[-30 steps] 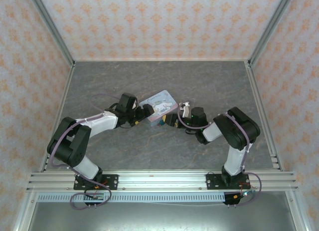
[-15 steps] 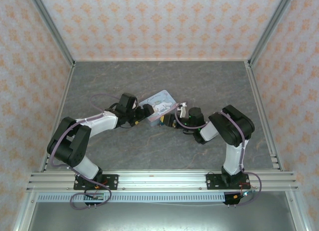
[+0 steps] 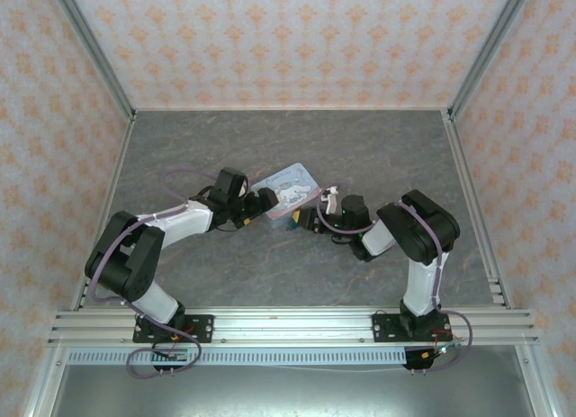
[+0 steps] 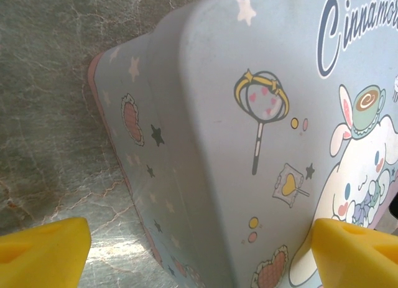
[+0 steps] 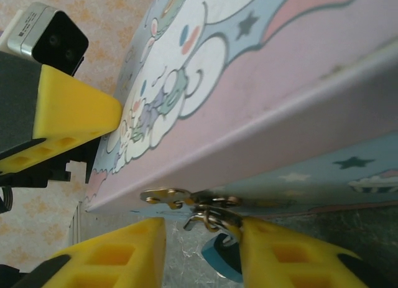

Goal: Unlock the padlock with the key

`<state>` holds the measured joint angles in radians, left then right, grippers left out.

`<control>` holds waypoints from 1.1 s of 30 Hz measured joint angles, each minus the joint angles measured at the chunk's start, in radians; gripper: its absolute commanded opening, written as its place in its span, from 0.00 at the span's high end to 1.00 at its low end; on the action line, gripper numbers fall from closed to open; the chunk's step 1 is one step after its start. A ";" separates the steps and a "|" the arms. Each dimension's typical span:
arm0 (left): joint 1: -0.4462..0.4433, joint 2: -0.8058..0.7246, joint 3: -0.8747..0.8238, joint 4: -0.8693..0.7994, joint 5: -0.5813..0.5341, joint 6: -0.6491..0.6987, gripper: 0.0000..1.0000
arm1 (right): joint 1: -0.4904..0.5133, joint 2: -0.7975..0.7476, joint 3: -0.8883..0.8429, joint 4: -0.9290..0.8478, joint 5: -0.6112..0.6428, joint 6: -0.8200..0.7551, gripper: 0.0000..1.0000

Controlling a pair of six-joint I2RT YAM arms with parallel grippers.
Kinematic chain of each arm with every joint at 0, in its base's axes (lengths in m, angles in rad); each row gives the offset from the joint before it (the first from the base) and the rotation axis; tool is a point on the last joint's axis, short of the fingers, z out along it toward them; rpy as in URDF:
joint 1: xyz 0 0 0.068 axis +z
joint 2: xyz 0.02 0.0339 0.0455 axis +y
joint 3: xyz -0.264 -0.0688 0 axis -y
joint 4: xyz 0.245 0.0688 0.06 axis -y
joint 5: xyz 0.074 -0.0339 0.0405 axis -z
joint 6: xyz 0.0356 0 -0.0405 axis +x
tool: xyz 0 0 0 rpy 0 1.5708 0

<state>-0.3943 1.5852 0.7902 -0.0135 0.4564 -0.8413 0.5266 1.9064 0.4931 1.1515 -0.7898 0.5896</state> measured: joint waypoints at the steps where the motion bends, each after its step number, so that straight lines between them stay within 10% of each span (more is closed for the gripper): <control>1: 0.000 0.000 0.000 0.000 0.000 0.000 0.09 | 0.000 0.000 0.000 -0.003 0.001 -0.002 0.71; 14: -0.002 -0.002 0.000 0.000 -0.009 0.000 0.09 | -0.002 -0.013 -0.007 -0.048 0.008 -0.026 1.00; 33: -0.004 -0.016 -0.011 -0.003 -0.025 0.000 0.09 | -0.038 -0.135 -0.069 -0.081 0.084 0.014 1.00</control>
<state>-0.3981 1.5692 0.7795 -0.0170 0.4313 -0.8413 0.4889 1.7718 0.4240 1.0706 -0.7063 0.6033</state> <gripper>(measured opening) 0.907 0.056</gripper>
